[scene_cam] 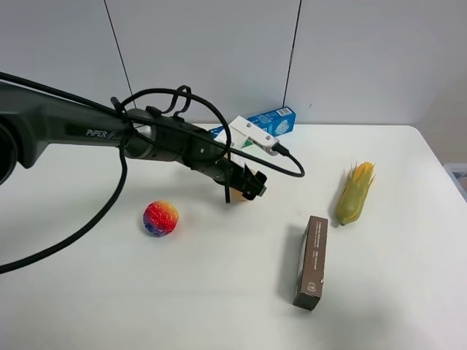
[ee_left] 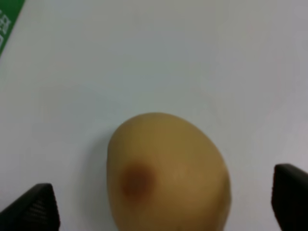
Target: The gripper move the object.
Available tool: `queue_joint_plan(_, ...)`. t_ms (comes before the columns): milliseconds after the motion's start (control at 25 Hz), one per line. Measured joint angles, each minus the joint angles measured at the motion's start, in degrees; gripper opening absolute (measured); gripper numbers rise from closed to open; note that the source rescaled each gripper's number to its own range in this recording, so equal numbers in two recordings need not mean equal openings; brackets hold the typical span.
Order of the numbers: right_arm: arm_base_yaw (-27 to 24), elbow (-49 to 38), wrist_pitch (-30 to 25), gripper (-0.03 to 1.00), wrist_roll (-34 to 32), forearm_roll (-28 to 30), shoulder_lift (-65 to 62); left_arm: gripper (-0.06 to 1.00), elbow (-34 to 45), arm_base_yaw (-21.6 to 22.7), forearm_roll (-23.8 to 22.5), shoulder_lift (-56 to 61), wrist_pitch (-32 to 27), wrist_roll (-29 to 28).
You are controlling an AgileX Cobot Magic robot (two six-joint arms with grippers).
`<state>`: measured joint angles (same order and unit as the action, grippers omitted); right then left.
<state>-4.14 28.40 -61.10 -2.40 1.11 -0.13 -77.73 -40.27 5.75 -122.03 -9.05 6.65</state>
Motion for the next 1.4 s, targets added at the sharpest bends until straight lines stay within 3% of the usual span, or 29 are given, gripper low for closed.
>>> queue_joint_plan(120, 0.00, 0.00, 0.00, 1.00, 0.00, 0.00, 0.00, 0.94, 0.00, 0.00, -0.99, 6.65, -5.25, -4.10)
queue_joint_plan(360, 0.00, 0.00, 0.00, 1.00, 0.00, 0.00, 0.00, 0.94, -0.42, 2.49, -11.24, 20.93, -14.78, -6.95)
queue_joint_plan(520, 0.00, 0.00, 0.00, 1.00, 0.00, 0.00, 0.00, 0.94, -0.42, 10.12, -14.58, 26.77, -19.58, -7.18)
queue_joint_plan(840, 0.00, 0.00, 0.00, 1.00, 0.00, 0.00, 0.00, 0.94, -0.42, 30.82, -19.83, 38.09, -26.84, -6.65)
queue_joint_plan(1040, 0.00, 0.00, 0.00, 1.00, 0.00, 0.00, 0.00, 0.94, 4.44, 38.86, -18.34, 48.28, -29.04, -6.65)
queue_joint_plan(1400, 0.00, 0.00, 0.00, 1.00, 0.00, 0.00, 0.00, 0.94, 24.54, 41.20, -9.85, 78.63, -30.48, -6.34)
